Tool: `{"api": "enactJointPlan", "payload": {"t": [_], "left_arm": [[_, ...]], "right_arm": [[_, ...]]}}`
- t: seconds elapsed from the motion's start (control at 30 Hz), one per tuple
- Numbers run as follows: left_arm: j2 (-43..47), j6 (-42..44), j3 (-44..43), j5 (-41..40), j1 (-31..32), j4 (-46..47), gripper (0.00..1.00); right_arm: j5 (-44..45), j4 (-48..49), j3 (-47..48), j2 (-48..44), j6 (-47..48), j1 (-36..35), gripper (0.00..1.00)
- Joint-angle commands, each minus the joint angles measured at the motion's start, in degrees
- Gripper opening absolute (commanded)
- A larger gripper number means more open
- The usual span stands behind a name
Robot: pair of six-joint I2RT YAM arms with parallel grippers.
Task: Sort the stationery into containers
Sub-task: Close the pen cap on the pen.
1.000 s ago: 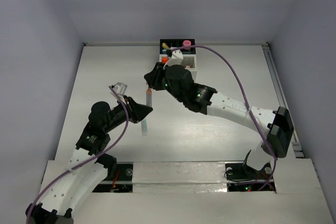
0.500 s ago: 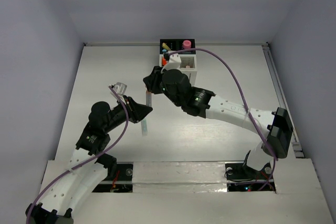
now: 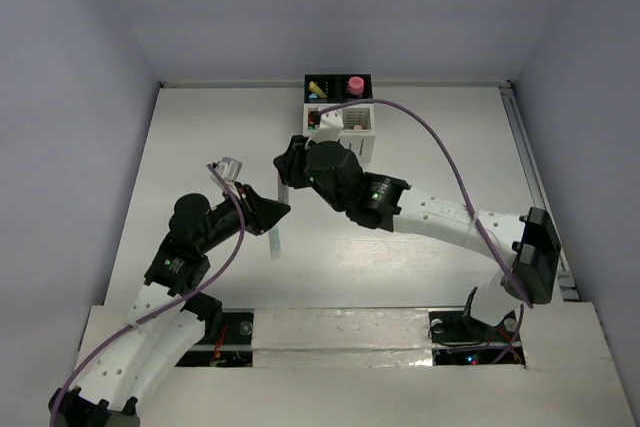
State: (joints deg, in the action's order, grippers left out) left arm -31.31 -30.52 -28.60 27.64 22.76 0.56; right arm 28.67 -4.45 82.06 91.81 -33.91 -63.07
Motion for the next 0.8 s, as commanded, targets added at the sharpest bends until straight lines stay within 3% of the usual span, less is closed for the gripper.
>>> {"api": "enactJointPlan", "payload": {"t": [0.0,0.33,0.5,0.77], "left_arm": [[0.7,0.6,-0.2,-0.3,-0.1,2.7,0.00],[1.3,0.7,-0.4,-1.0,-0.1,2.4,0.00],[2.2,1.1,-0.8,-2.5,-0.6,1.5,0.00],[1.2,5.8,-8.0,-7.1,-0.6,-3.1,0.00]], "right_arm": [[0.8,0.1,-1.4,-2.9,-0.8,-1.7,0.02],[-1.3,0.1,-4.3,-3.0,-3.8,-3.4,0.02],[-9.0,-0.3,-7.4,-4.3,-6.0,-3.9,0.00],[-13.3,-3.2,-16.0,-5.9,-9.7,-8.2,0.00]]}}
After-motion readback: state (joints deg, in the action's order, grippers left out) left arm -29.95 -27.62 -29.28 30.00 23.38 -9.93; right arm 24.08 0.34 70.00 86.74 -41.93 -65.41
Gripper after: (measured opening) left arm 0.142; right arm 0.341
